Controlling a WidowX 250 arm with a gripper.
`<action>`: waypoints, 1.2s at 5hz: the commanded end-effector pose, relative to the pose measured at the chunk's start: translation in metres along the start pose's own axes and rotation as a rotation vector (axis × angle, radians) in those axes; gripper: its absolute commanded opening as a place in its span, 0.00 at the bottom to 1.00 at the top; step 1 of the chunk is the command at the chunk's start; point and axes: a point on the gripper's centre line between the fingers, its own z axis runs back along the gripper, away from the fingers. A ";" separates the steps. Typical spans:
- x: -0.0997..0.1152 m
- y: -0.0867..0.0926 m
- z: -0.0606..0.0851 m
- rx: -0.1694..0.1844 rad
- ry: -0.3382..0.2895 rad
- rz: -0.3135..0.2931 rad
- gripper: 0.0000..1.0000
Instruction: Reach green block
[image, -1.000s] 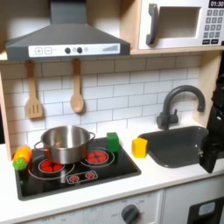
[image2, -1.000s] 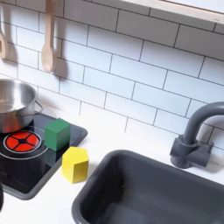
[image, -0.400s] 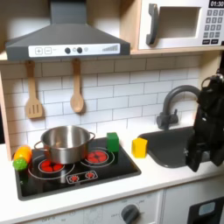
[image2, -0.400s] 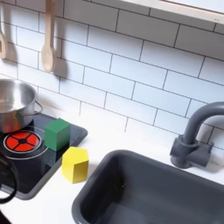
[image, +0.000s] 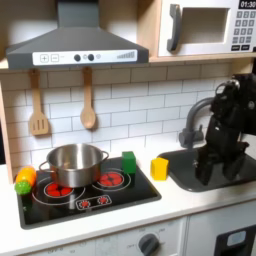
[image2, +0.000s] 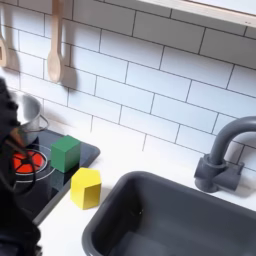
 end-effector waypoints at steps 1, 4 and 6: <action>0.035 0.008 -0.008 0.011 -0.028 0.034 1.00; 0.094 0.020 -0.021 0.029 -0.051 0.052 1.00; 0.119 0.033 -0.028 0.036 -0.060 0.039 1.00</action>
